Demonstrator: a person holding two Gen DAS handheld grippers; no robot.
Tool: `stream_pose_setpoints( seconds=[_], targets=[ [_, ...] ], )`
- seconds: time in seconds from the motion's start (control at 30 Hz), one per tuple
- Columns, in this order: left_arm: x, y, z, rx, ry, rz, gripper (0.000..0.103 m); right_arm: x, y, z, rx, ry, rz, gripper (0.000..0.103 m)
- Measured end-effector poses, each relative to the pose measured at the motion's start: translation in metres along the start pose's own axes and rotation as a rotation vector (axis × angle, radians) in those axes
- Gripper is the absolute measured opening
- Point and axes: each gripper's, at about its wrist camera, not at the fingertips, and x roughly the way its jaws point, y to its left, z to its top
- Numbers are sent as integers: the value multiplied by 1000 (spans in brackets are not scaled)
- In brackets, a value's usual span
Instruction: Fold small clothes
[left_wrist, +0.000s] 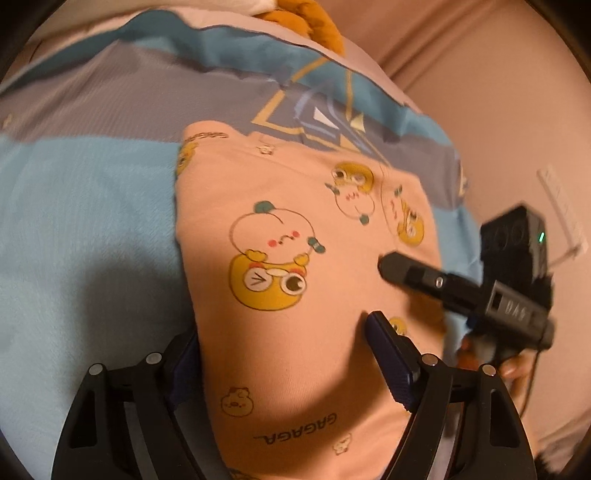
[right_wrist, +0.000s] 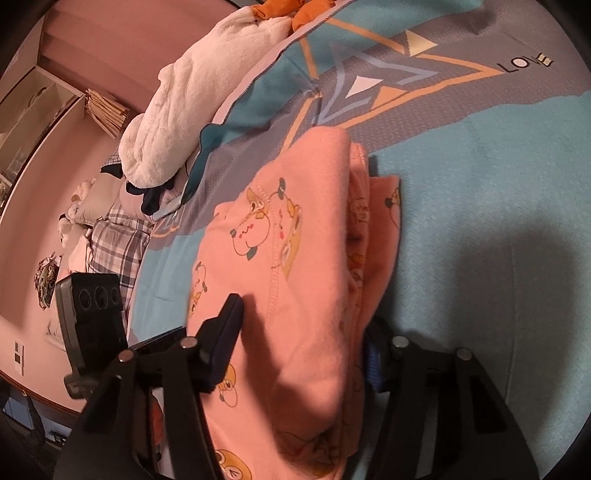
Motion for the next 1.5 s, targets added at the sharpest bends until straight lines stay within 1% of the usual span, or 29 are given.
stream_pose_setpoints(
  seconds=[0.07, 0.17, 0.27, 0.43, 0.57, 0.63, 0.7, 0.8, 0.93, 1.0, 1.13, 1.33, 1.43, 1.5],
  targets=[
    [2, -5, -1, 31, 1, 29, 81, 1, 2, 0, -18, 4, -18, 51],
    [3, -7, -2, 57, 3, 56, 78, 3, 5, -1, -50, 6, -39, 46],
    [5, -9, -1, 58, -2, 71, 74, 6, 6, -1, -58, 6, -45, 43],
    [6, -10, -1, 53, -7, 79, 74, 7, 8, -2, -65, 2, -60, 41],
    [6, -14, 0, 56, -2, 89, 62, 8, 12, -2, -73, 5, -72, 38],
    [6, -13, 1, 49, -4, 92, 60, 8, 13, -2, -80, 5, -79, 37],
    [5, -13, 0, 41, -13, 97, 52, 9, 14, -3, -84, 3, -84, 37],
    [5, -15, -1, 31, -28, 111, 47, 10, 17, -5, -98, -6, -102, 36],
    [6, -23, -1, 49, -31, 145, 39, 10, 22, -7, -124, -20, -132, 34],
    [7, -26, -1, 57, -27, 154, 39, 10, 24, -8, -133, -22, -141, 32],
    [7, -24, -1, 40, -28, 152, 38, 9, 28, -9, -145, -32, -151, 29],
    [7, -24, -2, 31, -35, 157, 38, 9, 40, -13, -188, -55, -209, 26],
    [6, -24, -3, 21, -42, 152, 38, 6, 43, -16, -183, -74, -216, 25],
    [3, -24, -3, 16, -48, 150, 36, 3, 45, -18, -185, -85, -218, 24]
  ],
)
